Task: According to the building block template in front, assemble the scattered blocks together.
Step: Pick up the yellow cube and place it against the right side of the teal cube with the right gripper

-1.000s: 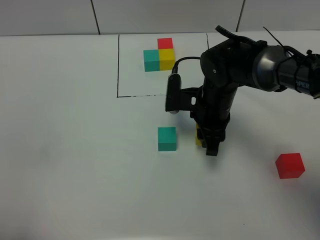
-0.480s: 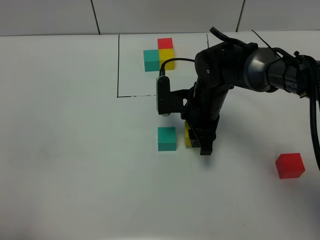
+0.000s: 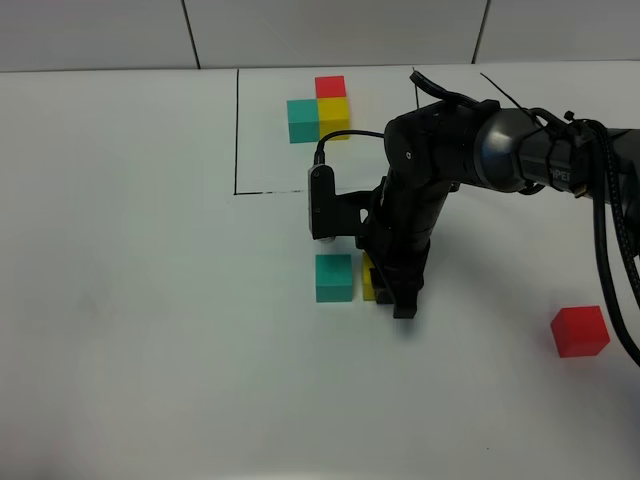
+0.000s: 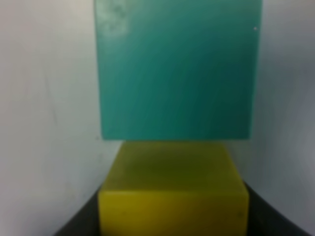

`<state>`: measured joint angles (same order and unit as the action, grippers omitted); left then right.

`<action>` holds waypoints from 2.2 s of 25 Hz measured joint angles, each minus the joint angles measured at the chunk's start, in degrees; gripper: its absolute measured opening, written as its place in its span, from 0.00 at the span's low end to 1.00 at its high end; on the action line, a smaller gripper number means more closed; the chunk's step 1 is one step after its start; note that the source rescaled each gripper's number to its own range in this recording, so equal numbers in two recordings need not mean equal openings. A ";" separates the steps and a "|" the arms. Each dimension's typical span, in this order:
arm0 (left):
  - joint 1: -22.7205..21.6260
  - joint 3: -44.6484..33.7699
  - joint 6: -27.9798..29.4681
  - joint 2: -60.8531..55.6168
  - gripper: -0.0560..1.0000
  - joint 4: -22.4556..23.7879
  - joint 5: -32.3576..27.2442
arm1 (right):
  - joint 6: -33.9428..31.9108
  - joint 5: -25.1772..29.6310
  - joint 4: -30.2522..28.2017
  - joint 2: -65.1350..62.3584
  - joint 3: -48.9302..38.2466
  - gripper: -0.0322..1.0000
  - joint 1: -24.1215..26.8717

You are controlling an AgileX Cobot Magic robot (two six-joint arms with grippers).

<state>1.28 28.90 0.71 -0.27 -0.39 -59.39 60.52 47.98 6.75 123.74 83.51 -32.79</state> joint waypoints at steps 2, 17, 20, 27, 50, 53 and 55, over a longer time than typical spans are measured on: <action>0.00 0.00 0.00 0.00 0.80 0.00 0.00 | 0.17 -0.21 0.42 0.32 0.00 0.05 0.00; 0.00 0.00 0.00 0.00 0.80 0.00 0.00 | 0.40 -0.49 1.98 1.36 0.53 0.05 0.05; 0.00 0.00 0.00 0.00 0.80 0.00 0.00 | 0.40 -0.68 2.05 1.40 0.57 0.05 0.00; 0.00 0.00 0.00 0.00 0.80 0.00 0.00 | 0.65 -0.78 2.12 1.40 0.57 0.05 -0.10; 0.00 0.00 0.05 0.00 0.80 0.00 0.00 | 1.82 -1.45 2.64 1.47 0.57 0.05 -0.76; 0.00 0.00 0.05 0.00 0.80 0.00 0.00 | 1.82 -1.45 2.64 1.47 0.57 0.05 -0.76; 0.00 0.00 0.05 0.00 0.80 0.00 0.00 | 1.82 -1.45 2.67 1.47 0.57 0.05 -0.76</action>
<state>1.28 28.90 0.76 -0.27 -0.39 -59.39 62.34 46.53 9.41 125.21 84.08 -33.55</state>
